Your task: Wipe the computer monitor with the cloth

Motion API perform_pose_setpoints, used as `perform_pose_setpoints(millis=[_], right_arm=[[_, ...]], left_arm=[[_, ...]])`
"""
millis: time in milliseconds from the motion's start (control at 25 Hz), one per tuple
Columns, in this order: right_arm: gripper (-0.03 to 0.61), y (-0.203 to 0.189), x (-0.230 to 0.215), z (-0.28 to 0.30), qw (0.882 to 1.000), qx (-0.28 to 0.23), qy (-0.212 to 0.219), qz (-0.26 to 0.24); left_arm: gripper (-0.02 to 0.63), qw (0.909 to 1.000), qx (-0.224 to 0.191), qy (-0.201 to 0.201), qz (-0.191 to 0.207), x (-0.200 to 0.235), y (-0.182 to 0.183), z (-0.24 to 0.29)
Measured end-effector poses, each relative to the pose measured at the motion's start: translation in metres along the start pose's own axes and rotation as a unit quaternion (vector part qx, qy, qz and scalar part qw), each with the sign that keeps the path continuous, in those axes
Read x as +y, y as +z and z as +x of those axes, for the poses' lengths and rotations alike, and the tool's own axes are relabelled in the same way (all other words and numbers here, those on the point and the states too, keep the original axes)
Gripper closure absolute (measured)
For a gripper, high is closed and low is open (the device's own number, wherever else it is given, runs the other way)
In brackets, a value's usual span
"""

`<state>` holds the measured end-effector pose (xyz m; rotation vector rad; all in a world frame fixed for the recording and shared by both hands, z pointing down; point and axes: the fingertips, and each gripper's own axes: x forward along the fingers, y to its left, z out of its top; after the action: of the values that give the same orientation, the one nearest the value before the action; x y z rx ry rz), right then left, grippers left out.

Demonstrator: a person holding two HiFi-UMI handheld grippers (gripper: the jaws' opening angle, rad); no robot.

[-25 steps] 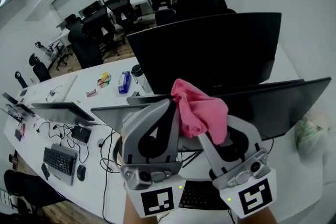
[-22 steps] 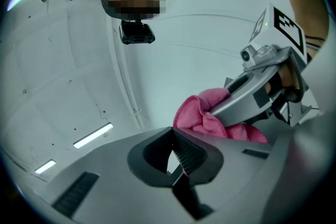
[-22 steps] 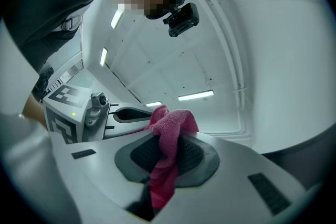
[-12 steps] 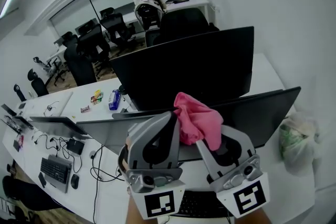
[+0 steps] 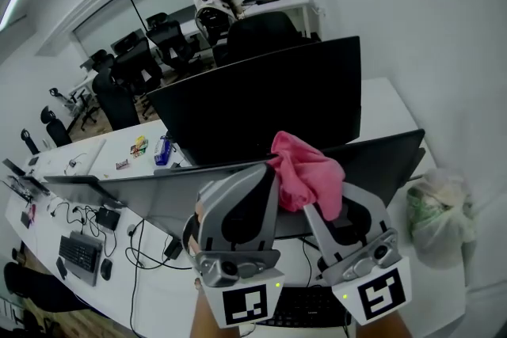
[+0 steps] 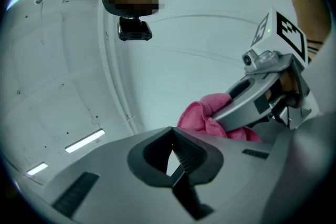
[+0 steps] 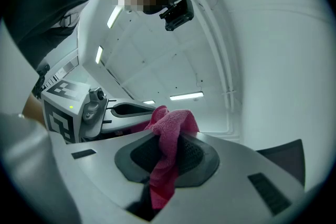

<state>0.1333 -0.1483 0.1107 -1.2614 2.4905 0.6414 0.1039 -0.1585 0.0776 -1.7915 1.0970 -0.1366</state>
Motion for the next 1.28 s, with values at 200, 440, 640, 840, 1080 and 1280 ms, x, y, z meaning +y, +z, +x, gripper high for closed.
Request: perform_pose_setpoints(millis=[200, 440, 640, 840, 1080, 1280], right_arm=[[0.515, 0.000, -0.022, -0.016, 1.000, 0.002, -0.007, -0.003], [0.515, 0.000, -0.045, -0.035, 1.000, 0.004, -0.023, -0.007], [0.515, -0.001, -0.066, -0.049, 0.999, 0.010, -0.037, -0.012], [0.515, -0.005, -0.086, -0.062, 0.998, 0.016, -0.056, -0.020], [0.515, -0.008, -0.110, -0.078, 0.996, 0.021, -0.082, -0.023], [0.515, -0.009, -0.136, -0.095, 0.993, 0.027, -0.115, -0.022]], left_arm=[[0.607, 1.0000, -0.003, -0.008, -0.003, -0.019, 0.013, 0.016], [0.607, 0.9997, -0.012, -0.021, -0.005, -0.043, 0.029, 0.031], [0.607, 0.9995, -0.013, -0.027, -0.007, -0.058, 0.039, 0.045], [0.607, 0.9992, -0.016, -0.036, -0.008, -0.078, 0.049, 0.059], [0.607, 0.9985, -0.019, -0.051, -0.004, -0.099, 0.059, 0.073], [0.607, 0.9976, -0.025, -0.063, -0.006, -0.117, 0.070, 0.084]])
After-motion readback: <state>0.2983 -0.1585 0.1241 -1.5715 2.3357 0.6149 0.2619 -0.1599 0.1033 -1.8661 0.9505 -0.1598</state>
